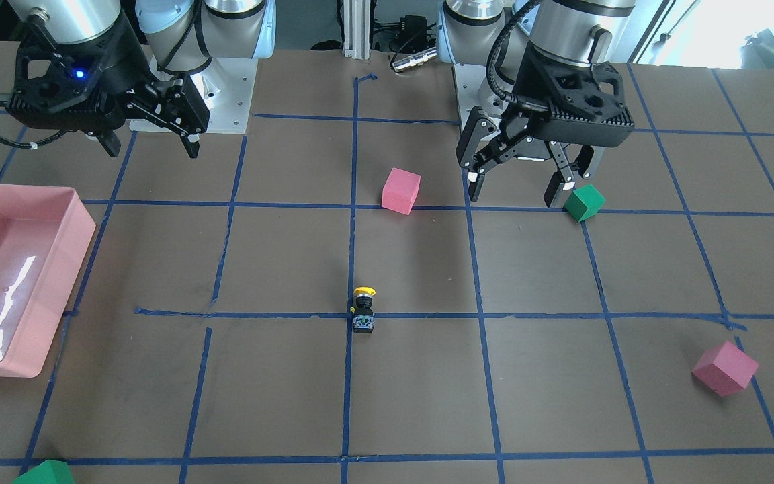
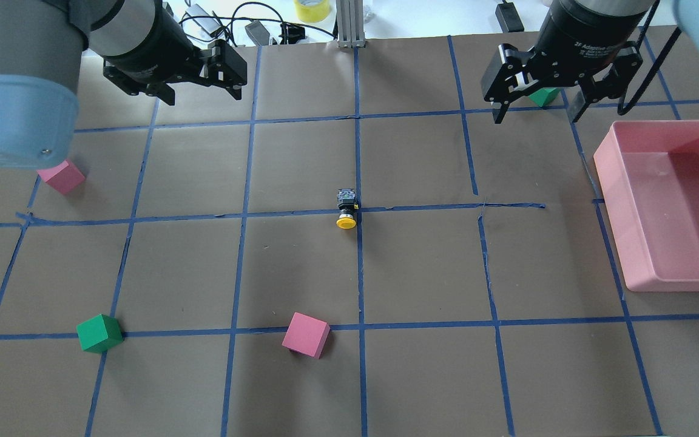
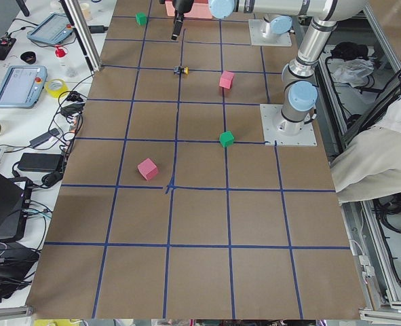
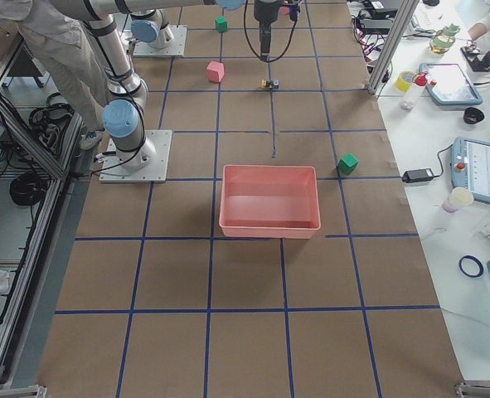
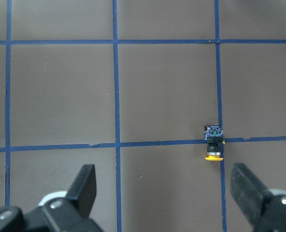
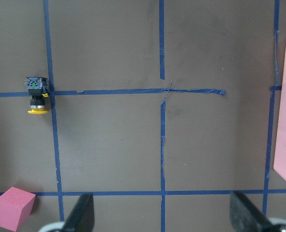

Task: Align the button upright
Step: 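Raise the right gripper away while the left arm reaches toward the switch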

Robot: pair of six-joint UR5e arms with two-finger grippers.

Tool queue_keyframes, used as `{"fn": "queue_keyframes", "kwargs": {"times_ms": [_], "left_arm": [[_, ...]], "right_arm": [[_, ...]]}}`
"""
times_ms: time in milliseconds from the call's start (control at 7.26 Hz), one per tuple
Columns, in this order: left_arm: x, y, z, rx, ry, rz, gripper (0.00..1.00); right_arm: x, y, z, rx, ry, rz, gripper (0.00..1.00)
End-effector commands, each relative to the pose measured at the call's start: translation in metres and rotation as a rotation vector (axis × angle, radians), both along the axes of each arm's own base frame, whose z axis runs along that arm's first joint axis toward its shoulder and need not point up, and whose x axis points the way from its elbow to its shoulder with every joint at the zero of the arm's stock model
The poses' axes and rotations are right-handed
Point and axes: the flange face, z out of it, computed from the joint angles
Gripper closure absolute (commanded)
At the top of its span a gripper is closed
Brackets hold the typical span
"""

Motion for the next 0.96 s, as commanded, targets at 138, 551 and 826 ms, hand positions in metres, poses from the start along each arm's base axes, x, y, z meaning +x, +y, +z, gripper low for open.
{"fn": "queue_keyframes", "kwargs": {"times_ms": [138,551,826], "left_arm": [[-0.042,0.007,-0.043,-0.066,0.04,0.03,0.02],[-0.085,0.033,-0.138,-0.192,0.031,0.081,0.02],[-0.105,0.056,-0.197,-0.263,0.023,0.066,0.05]], "right_arm": [[0.001,-0.002,0.001,-0.015,-0.008,-0.003,0.0],[0.001,-0.004,0.0,-0.041,-0.01,0.0,0.0],[0.001,-0.005,0.0,-0.041,-0.008,-0.001,0.0]]}}
